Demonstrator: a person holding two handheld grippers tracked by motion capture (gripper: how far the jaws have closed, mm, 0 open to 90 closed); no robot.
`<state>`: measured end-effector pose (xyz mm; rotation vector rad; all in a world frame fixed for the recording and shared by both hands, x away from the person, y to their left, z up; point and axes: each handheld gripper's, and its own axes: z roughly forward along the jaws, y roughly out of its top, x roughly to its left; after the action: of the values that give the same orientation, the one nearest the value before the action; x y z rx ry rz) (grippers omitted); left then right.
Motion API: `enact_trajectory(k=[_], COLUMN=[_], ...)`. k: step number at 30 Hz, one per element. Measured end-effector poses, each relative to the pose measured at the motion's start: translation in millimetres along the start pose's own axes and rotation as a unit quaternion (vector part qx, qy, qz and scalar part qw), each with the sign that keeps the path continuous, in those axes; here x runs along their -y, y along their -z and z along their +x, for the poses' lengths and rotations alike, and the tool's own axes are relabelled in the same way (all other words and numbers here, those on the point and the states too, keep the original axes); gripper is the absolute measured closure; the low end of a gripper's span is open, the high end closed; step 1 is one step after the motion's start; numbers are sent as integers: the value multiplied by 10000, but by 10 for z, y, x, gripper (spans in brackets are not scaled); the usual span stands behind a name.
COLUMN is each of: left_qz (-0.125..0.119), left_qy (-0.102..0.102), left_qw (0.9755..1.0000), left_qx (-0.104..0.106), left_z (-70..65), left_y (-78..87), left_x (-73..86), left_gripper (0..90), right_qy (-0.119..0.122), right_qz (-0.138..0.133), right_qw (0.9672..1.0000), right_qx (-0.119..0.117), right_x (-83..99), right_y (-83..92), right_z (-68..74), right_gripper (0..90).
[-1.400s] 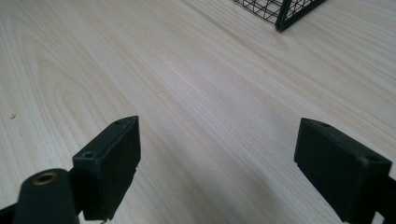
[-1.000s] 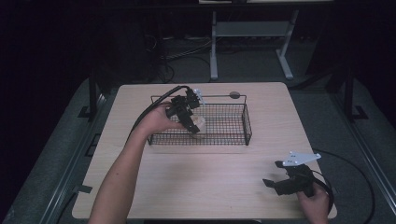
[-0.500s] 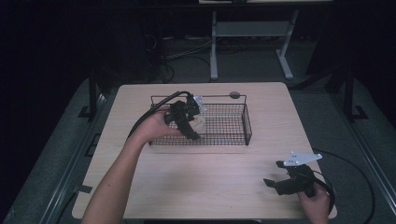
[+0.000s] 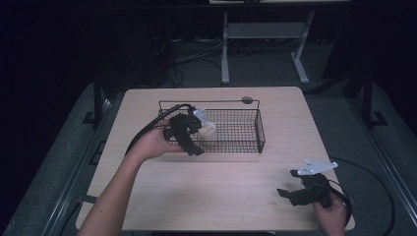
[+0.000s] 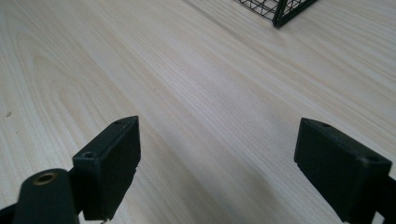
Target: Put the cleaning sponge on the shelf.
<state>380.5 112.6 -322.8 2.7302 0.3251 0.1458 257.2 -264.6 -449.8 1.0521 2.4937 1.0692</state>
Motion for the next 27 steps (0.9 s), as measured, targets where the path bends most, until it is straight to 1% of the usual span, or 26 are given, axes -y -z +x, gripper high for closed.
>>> enact_trajectory(k=[3,10,12,16,18,22,27], left_qz=[-19,-123,-94,-154,-158,-187,-269], left_qy=[-14,-62,-89,-52,-32,4,-11], left_qw=[10000,9999,9999,9999,9999,9998,9996], left_qx=[-24,29,14,32,31,24,47], left_z=[-39,-161,-186,-219,-226,-248,-318], left_y=[7,10,9,12,6,-1,-15], left_x=[28,100,123,174,201,262,330], left_gripper=[195,195,196,196,196,196,200], right_qy=[12,-5,4,-3,36,1,16], right_qz=[-3,1,7,9,20,13,25], right_qw=[10000,10000,10000,10000,10000,10000,10000], right_qx=[2,27,32,20,23,26,31], right_x=[-3,5,5,-2,-3,-1,2], right_y=[-6,3,4,-2,-6,-3,-7], right_z=[5,0,0,13,10,11,8], right_gripper=[142,142,142,142,142,142,142])
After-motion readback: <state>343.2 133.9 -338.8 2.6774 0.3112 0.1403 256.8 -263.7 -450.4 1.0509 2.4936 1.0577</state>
